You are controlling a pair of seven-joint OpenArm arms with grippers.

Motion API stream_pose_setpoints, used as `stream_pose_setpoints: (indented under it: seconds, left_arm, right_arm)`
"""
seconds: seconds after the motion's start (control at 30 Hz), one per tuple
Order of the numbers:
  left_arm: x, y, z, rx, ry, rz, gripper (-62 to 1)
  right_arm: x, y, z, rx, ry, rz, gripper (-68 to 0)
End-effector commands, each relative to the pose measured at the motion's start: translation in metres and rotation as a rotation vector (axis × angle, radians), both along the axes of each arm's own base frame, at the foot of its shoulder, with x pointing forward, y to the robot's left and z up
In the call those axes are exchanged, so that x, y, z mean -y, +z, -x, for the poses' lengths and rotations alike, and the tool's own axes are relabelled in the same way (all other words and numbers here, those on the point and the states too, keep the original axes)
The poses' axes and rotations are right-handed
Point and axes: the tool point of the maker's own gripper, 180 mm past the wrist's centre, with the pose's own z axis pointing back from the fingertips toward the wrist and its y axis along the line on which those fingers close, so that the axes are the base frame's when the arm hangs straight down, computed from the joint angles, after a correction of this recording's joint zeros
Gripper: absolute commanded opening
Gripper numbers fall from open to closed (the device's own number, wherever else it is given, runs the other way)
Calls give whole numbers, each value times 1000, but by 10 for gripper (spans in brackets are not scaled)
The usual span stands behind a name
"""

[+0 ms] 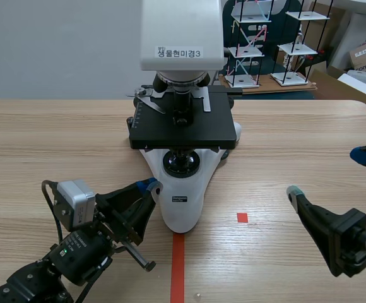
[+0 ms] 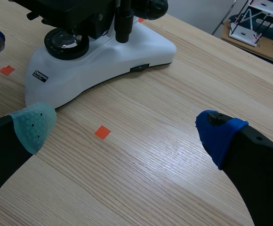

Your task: Point at the diaphragm

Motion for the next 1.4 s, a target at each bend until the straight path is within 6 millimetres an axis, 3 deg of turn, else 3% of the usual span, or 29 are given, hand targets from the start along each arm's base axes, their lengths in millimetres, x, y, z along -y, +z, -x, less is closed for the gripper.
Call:
stream_pose_setpoints:
  seconds: [0.0, 1.37]
  left_arm:
    - [1, 9, -3, 28, 1, 23, -554]
    - [1, 7, -4, 18, 3, 16, -554]
  right_arm:
    - [-3, 8, -2, 25, 13, -4, 4]
    - [-3, 8, -2, 25, 13, -4, 4]
